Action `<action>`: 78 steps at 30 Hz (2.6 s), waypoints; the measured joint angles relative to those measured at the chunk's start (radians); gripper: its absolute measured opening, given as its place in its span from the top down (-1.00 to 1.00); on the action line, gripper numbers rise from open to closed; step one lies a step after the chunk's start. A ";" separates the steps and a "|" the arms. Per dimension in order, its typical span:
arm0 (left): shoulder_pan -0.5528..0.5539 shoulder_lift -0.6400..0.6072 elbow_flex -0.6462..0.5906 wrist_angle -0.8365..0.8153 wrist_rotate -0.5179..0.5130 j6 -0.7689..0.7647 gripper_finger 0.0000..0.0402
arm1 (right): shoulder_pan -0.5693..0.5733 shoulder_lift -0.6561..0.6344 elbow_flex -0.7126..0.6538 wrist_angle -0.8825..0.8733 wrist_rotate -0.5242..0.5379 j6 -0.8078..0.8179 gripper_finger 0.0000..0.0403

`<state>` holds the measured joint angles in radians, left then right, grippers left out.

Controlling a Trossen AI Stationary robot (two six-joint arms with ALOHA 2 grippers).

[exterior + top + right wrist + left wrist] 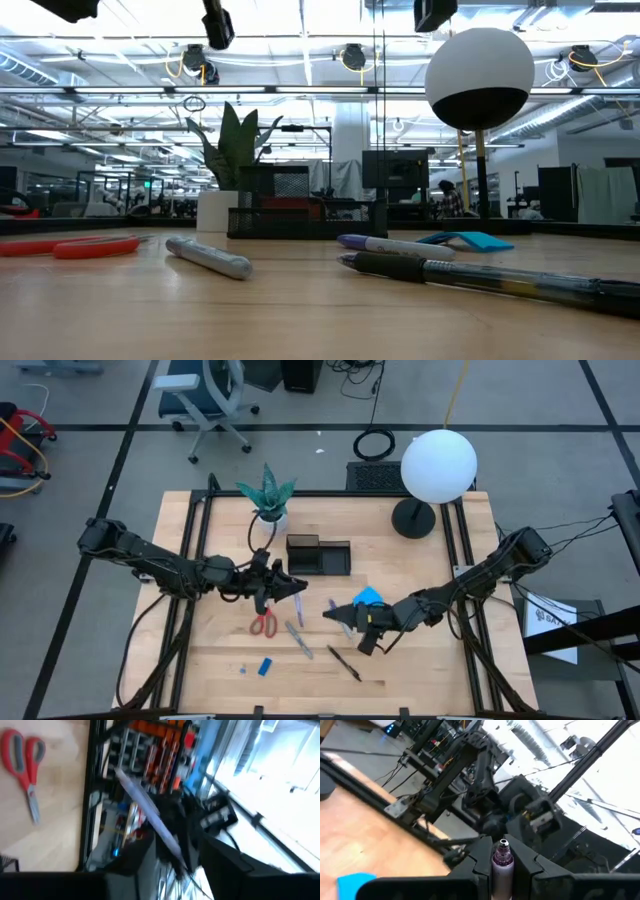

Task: Pick and place office supplies into organizer
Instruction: Put the purple pen into the black desk organizer

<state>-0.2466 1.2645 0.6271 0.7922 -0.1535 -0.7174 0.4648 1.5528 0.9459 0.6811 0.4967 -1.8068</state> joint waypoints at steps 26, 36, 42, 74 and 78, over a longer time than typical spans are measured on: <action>0.018 0.242 0.238 -0.020 0.101 0.023 0.82 | -0.014 0.233 0.001 0.309 -0.022 -0.291 0.04; 0.029 0.244 0.235 -0.058 0.063 -0.003 0.81 | -0.007 0.237 0.004 0.323 0.057 -0.160 0.89; 0.038 0.244 0.235 -0.080 0.059 0.048 0.62 | 0.007 0.238 0.006 0.346 0.088 -0.056 0.91; -0.103 -0.196 0.239 -0.659 -0.334 0.630 -0.17 | -0.063 -0.054 -0.013 0.108 0.314 0.752 0.94; -0.146 -0.194 0.238 -0.736 -0.427 0.655 -0.17 | -0.129 -0.058 0.022 -0.017 0.312 0.920 0.94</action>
<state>-0.3922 1.0705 0.8655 0.0558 -0.5809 -0.0627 0.3353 1.4948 0.9678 0.6642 0.8084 -0.8871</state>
